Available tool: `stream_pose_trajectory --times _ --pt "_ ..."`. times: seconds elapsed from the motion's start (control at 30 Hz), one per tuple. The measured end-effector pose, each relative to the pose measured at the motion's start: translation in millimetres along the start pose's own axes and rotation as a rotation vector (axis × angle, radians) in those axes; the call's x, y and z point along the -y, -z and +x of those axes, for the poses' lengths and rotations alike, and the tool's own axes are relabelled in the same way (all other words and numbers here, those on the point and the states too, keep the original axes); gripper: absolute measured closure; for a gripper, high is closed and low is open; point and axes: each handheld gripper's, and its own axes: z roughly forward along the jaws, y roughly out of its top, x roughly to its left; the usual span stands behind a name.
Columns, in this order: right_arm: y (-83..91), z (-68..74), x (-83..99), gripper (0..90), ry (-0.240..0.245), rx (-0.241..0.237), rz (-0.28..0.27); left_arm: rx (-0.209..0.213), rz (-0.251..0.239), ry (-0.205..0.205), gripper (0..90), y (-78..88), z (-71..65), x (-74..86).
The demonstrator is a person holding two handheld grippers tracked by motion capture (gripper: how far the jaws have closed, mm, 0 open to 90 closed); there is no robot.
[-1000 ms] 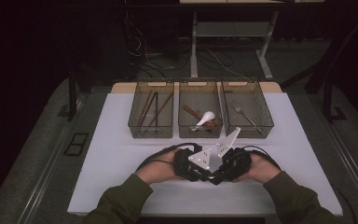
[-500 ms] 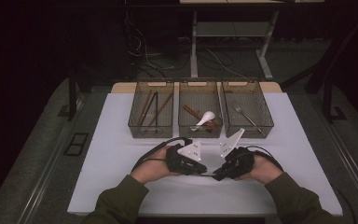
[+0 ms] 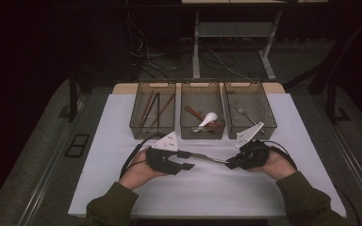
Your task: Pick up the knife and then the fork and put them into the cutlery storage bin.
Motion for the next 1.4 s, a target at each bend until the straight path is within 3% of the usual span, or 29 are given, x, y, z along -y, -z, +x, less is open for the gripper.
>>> stream_pose_trajectory --times 0.2,0.33,0.47,0.7,0.9,1.03,1.17,1.4 --pt "24.3 -11.1 4.7 83.1 -0.05 0.067 -0.058 -0.075 -0.008 0.08 46.4 19.9 2.9 27.0" --pt "40.3 -19.4 6.9 83.1 -0.123 0.111 -0.109 -0.131 -0.021 0.137 39.3 30.2 3.5 47.5" --pt "56.3 -31.1 9.6 83.1 -0.155 0.177 -0.142 -0.185 -0.028 0.196 30.9 36.7 2.8 64.5" --pt "80.1 -53.1 13.7 83.1 -0.245 0.29 -0.198 -0.235 -0.05 0.261 18.0 43.0 0.0 84.5" --pt "85.8 -76.4 14.5 83.1 -0.331 0.412 -0.167 -0.27 -0.04 0.278 6.0 42.9 -0.6 92.9" --pt "83.2 -93.2 15.3 83.1 -0.389 0.474 -0.141 -0.269 -0.043 0.268 0.0 41.5 -1.2 92.5" --pt "78.0 -107.9 16.0 83.1 -0.449 0.504 -0.127 -0.262 -0.028 0.261 0.0 40.0 -1.2 92.9" --pt "59.7 -128.6 12.3 83.0 -0.528 0.514 -0.076 -0.255 -0.007 0.251 0.0 37.9 -1.3 94.2"
